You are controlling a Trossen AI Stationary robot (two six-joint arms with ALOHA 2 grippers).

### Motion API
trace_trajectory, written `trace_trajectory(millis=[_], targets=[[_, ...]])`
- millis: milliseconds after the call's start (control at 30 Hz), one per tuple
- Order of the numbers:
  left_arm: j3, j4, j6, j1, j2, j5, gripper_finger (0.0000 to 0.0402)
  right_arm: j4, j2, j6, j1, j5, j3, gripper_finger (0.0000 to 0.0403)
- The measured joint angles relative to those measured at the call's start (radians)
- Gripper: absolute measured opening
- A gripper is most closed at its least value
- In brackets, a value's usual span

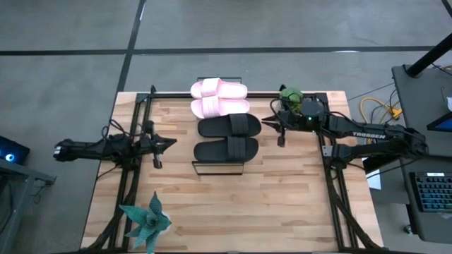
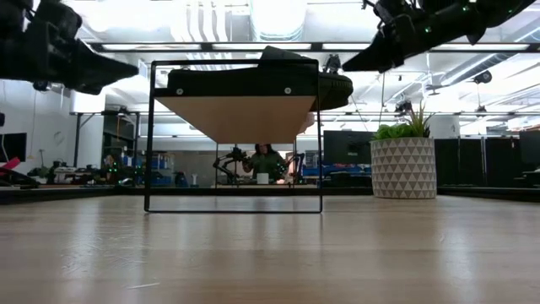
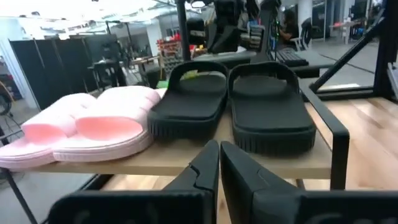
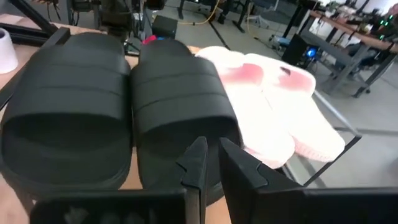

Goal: Pick and place slides into the shelf
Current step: Return to Home Position

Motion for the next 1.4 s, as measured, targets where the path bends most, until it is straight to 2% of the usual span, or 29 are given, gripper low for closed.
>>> trace_trajectory(millis=[100, 200, 367, 533, 733, 867, 1067, 1167, 1400], targets=[[-0.005, -0.016, 0.001, -0.003, -0.052, -0.002, 0.0000, 0.005, -0.022, 0.032, 0.000, -0.013, -0.039, 0.0031], [-0.018, -0.039, 0.001, -0.004, -0.047, -0.003, 0.0000, 0.093, -0.085, 0.041, 0.000, -0.087, -0.123, 0.0031], [-0.015, -0.033, 0.002, -0.004, -0.048, -0.004, 0.0000, 0.140, -0.248, 0.052, 0.000, -0.130, -0.261, 0.0031], [-0.010, -0.030, 0.001, -0.004, -0.047, -0.004, 0.0000, 0.122, -0.433, 0.187, 0.003, -0.130, -0.375, 0.0031], [-0.006, -0.031, 0.001, -0.004, -0.047, -0.003, 0.0000, 0.088, -0.637, 0.283, 0.035, 0.020, -0.485, 0.0031], [0.000, -0.030, 0.000, -0.004, -0.046, -0.002, 0.0000, -0.036, -0.772, 0.282, 0.084, 0.034, -0.494, 0.0031], [0.001, -0.037, -0.038, -0.006, -0.045, 0.001, 0.0000, -0.223, -0.953, 0.316, 0.168, 0.218, -0.505, 0.0031], [0.013, -0.066, -0.065, -0.006, -0.047, 0.001, 0.0000, -0.244, -0.969, 0.306, 0.204, 0.264, -0.516, 0.0031], [0.017, -0.098, -0.136, -0.009, -0.035, 0.032, 0.0000, -0.243, -0.949, 0.250, 0.248, 0.255, -0.521, 0.0031]])
